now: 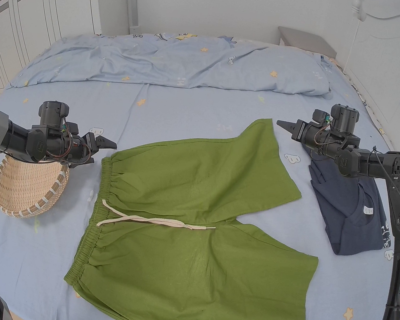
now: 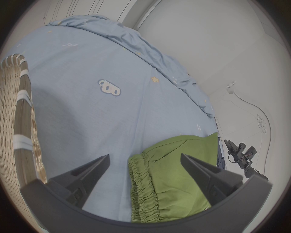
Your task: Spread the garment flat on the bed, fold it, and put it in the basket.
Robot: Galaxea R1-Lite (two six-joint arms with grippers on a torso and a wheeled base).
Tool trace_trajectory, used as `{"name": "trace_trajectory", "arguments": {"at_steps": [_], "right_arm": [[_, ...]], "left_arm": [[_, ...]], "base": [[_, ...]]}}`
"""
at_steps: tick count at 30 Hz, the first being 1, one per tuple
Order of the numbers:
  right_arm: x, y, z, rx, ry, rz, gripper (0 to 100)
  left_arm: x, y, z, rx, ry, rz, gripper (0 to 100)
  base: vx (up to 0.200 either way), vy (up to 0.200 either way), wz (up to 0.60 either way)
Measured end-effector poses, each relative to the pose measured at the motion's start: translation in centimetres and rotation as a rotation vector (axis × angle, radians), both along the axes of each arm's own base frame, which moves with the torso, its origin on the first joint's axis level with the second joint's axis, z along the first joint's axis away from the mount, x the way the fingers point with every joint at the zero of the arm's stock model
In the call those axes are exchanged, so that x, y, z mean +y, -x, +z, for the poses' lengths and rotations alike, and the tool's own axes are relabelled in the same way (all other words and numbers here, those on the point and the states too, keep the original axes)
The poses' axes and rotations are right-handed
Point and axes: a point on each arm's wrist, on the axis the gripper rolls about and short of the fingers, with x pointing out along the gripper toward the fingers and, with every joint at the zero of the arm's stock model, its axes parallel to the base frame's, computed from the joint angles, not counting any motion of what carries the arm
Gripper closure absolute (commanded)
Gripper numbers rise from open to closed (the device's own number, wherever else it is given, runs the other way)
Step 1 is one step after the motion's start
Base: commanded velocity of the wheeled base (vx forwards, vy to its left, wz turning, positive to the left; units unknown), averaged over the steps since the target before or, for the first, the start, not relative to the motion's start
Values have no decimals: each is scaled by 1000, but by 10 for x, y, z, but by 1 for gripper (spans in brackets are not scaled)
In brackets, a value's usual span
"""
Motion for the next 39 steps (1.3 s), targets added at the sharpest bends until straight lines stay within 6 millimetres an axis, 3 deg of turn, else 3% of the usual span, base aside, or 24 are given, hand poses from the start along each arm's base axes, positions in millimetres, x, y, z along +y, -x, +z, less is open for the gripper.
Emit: {"name": "trace_trajectory", "arguments": {"at_steps": [12, 17, 26, 30, 39], "right_arm": [[-8, 4, -7, 53, 5, -18, 0], [-15, 21, -24, 159, 13, -27, 0], [-32, 73, -70, 428, 6, -44, 0], [-39, 85, -74, 472, -10, -50, 0], [-40, 93, -71, 497, -49, 10, 0]], "left_arm": [[-3, 4, 1, 6, 2, -7, 0], [-4, 7, 5, 2, 5, -9, 0], [-5, 11, 10, -3, 10, -8, 0], [-7, 14, 11, -2, 10, -14, 0], [-9, 16, 13, -4, 9, -19, 0]], "base": [[0, 0, 0], [0, 0, 0], [0, 0, 0], [0, 0, 0], [0, 0, 0]]}}
